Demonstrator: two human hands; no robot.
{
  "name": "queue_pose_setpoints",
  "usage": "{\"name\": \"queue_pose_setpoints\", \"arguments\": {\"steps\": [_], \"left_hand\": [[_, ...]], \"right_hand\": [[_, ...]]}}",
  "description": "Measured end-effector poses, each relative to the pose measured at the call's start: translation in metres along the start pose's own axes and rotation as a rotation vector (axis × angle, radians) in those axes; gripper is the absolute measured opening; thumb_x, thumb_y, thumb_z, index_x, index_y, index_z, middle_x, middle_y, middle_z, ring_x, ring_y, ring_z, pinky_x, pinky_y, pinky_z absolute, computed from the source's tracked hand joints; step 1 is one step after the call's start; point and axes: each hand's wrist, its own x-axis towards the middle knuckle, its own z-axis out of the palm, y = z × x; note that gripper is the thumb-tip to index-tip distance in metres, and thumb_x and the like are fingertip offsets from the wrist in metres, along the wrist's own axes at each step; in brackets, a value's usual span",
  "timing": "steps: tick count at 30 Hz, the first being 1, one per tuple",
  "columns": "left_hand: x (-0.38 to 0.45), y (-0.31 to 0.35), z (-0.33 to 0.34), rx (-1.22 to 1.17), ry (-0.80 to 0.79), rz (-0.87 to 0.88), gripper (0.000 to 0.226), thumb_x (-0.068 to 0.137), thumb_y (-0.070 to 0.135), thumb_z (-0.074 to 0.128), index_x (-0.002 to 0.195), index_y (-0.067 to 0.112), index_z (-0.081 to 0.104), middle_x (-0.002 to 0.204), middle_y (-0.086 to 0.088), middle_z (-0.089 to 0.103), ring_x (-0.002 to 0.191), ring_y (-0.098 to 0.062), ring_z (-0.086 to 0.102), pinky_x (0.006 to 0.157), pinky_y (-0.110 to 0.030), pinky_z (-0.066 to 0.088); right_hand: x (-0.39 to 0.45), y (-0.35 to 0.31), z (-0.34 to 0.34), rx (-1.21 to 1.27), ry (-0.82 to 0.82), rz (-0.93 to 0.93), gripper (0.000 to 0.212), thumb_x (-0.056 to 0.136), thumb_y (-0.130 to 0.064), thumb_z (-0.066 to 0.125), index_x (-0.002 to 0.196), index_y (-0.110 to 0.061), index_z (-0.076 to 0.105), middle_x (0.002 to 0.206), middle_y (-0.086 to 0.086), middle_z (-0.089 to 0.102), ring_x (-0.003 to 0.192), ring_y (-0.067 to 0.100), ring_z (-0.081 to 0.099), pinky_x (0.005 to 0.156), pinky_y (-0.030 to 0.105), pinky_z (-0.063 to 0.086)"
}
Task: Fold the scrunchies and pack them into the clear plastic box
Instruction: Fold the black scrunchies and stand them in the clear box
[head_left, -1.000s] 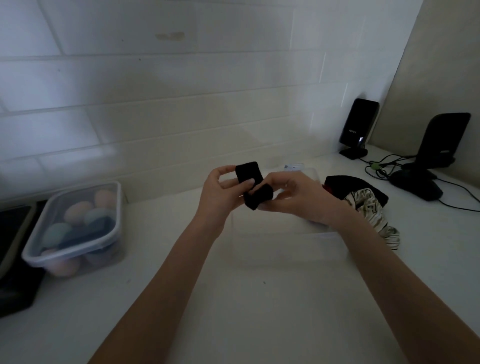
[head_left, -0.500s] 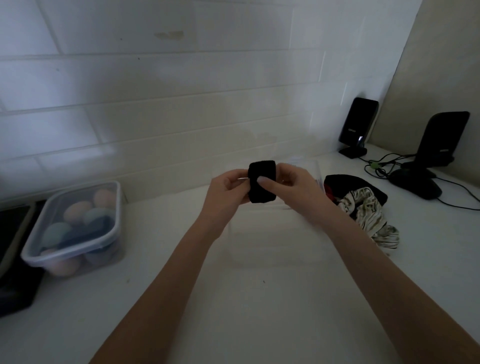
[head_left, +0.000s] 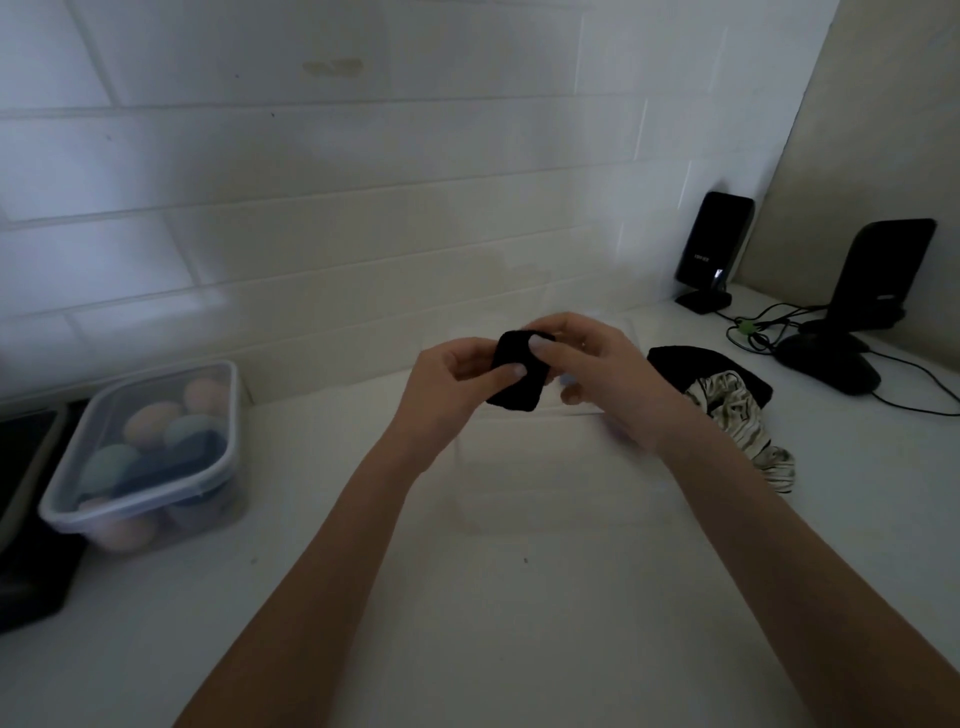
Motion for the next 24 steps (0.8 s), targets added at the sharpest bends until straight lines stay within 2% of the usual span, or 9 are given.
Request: {"name": "queue_pose_setpoints", "arguments": {"steps": [3, 6, 8, 10, 13, 15, 17, 20, 24], "left_hand": [[-0.001, 0.002, -0.001, 0.066, -0.056, -0.009, 0.016, 0.077, 0.015, 0.073, 0.092, 0.018, 0.069, 0.089, -0.005, 0.075, 0.086, -0.018, 0.071, 0.079, -0.031, 0.055], [-0.002, 0.005, -0.003, 0.161, -0.045, -0.008, 0.019, 0.077, 0.023, 0.074, 0.088, 0.018, 0.059, 0.074, -0.011, 0.072, 0.071, -0.020, 0.069, 0.065, -0.030, 0.054], [-0.005, 0.006, -0.006, 0.211, -0.056, -0.011, 0.022, 0.079, 0.030, 0.070, 0.086, 0.017, 0.053, 0.063, -0.017, 0.061, 0.058, -0.019, 0.057, 0.054, -0.025, 0.047], [-0.010, 0.007, -0.010, 0.322, -0.100, -0.015, 0.024, 0.081, 0.035, 0.067, 0.087, 0.019, 0.050, 0.061, -0.016, 0.058, 0.055, -0.017, 0.051, 0.051, -0.022, 0.040], [-0.019, 0.008, -0.015, 0.730, -0.144, 0.104, 0.026, 0.081, 0.046, 0.061, 0.092, 0.030, 0.043, 0.063, 0.003, 0.064, 0.055, -0.011, 0.054, 0.059, -0.024, 0.038], [-0.025, 0.010, -0.016, 0.937, -0.173, 0.167, 0.026, 0.079, 0.045, 0.062, 0.091, 0.036, 0.040, 0.069, 0.014, 0.059, 0.067, -0.005, 0.054, 0.073, -0.030, 0.037], [-0.028, 0.011, -0.018, 1.015, -0.202, 0.153, 0.025, 0.077, 0.040, 0.067, 0.084, 0.037, 0.044, 0.072, 0.018, 0.054, 0.078, -0.009, 0.051, 0.079, -0.033, 0.035], [-0.028, 0.014, -0.023, 1.105, -0.181, 0.157, 0.018, 0.073, 0.036, 0.073, 0.078, 0.034, 0.056, 0.081, 0.015, 0.051, 0.085, -0.008, 0.043, 0.079, -0.032, 0.028], [-0.027, 0.017, -0.022, 1.241, -0.224, 0.132, 0.007, 0.076, 0.032, 0.070, 0.082, 0.033, 0.068, 0.080, 0.015, 0.049, 0.090, -0.008, 0.043, 0.080, -0.028, 0.018]], "right_hand": [[0.001, -0.001, -0.002, -0.011, 0.027, -0.017, 0.007, 0.087, -0.016, 0.064, 0.080, -0.017, 0.062, 0.057, -0.014, 0.062, 0.050, -0.003, 0.052, 0.050, 0.016, 0.038], [0.000, 0.000, -0.003, 0.015, -0.014, 0.000, 0.014, 0.084, -0.014, 0.067, 0.075, -0.016, 0.057, 0.053, -0.009, 0.061, 0.047, 0.004, 0.054, 0.046, 0.019, 0.041], [0.000, 0.001, -0.002, -0.013, -0.053, 0.019, 0.020, 0.083, -0.013, 0.069, 0.076, -0.016, 0.050, 0.048, -0.005, 0.059, 0.042, 0.010, 0.055, 0.042, 0.021, 0.043], [-0.001, 0.003, 0.002, -0.100, -0.101, 0.048, 0.026, 0.082, -0.014, 0.070, 0.075, -0.016, 0.044, 0.043, -0.002, 0.057, 0.039, 0.013, 0.056, 0.039, 0.022, 0.045], [-0.002, 0.007, 0.008, -0.237, -0.186, 0.121, 0.028, 0.081, -0.014, 0.071, 0.073, -0.015, 0.044, 0.047, 0.003, 0.062, 0.042, 0.015, 0.061, 0.042, 0.024, 0.052], [-0.003, 0.010, 0.011, -0.277, -0.246, 0.171, 0.025, 0.081, -0.013, 0.071, 0.074, -0.014, 0.047, 0.062, 0.014, 0.067, 0.051, 0.022, 0.067, 0.049, 0.029, 0.058], [-0.004, 0.014, 0.016, -0.289, -0.289, 0.200, 0.021, 0.080, -0.012, 0.071, 0.076, -0.013, 0.051, 0.075, 0.021, 0.071, 0.062, 0.027, 0.071, 0.057, 0.034, 0.061], [-0.006, 0.023, 0.028, -0.311, -0.301, 0.212, 0.013, 0.079, -0.007, 0.072, 0.078, -0.012, 0.060, 0.083, 0.021, 0.073, 0.067, 0.027, 0.072, 0.063, 0.034, 0.061], [-0.007, 0.029, 0.038, -0.448, -0.313, 0.176, 0.013, 0.076, -0.004, 0.074, 0.083, -0.012, 0.067, 0.087, 0.014, 0.073, 0.066, 0.022, 0.071, 0.062, 0.028, 0.061]]}}
